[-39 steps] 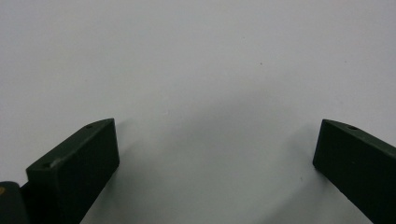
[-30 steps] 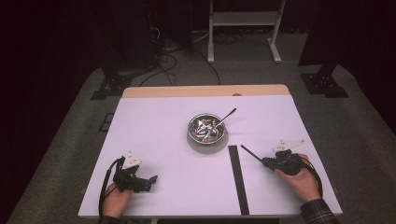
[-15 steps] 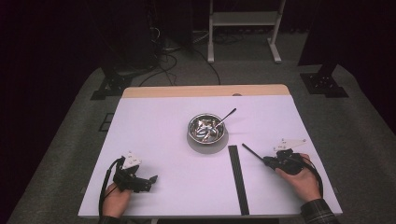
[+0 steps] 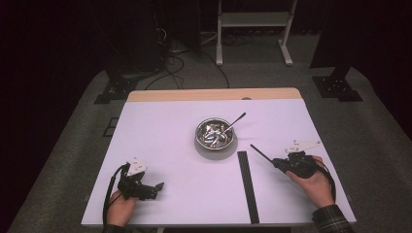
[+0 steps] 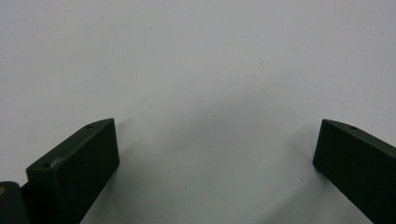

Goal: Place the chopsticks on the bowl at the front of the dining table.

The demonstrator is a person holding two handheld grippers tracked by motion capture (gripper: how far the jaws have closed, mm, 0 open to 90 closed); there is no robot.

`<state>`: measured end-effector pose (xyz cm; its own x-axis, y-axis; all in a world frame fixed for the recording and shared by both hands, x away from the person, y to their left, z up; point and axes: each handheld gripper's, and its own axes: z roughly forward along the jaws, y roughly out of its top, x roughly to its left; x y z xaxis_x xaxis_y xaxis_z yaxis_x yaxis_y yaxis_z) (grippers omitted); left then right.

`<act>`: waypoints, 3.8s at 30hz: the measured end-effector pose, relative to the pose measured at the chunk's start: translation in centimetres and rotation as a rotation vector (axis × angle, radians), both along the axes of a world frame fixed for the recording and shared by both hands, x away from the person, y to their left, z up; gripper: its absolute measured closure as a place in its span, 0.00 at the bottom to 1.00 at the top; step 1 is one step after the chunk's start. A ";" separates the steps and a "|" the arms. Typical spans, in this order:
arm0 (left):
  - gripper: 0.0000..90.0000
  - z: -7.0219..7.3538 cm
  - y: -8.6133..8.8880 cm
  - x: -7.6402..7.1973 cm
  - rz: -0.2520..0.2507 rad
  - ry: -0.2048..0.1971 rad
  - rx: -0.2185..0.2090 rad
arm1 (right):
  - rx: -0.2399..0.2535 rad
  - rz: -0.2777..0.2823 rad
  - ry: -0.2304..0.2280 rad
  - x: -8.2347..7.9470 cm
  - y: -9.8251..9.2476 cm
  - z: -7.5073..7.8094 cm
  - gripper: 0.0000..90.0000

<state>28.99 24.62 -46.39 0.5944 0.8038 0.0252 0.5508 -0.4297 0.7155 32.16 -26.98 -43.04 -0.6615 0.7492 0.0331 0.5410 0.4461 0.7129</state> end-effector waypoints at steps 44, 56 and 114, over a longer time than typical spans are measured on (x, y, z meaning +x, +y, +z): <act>0.00 0.0 0.0 0.0 0.002 -0.001 -0.003 | 0.060 0.053 -0.043 2.4 3.1 3.1 0.95; 0.00 0.0 0.0 0.0 0.000 -0.002 -0.001 | 0.072 0.059 -0.047 3.0 3.8 3.6 0.95; 0.00 0.0 0.0 0.0 0.000 0.000 -0.001 | 0.092 0.071 -0.024 8.9 8.8 4.8 0.95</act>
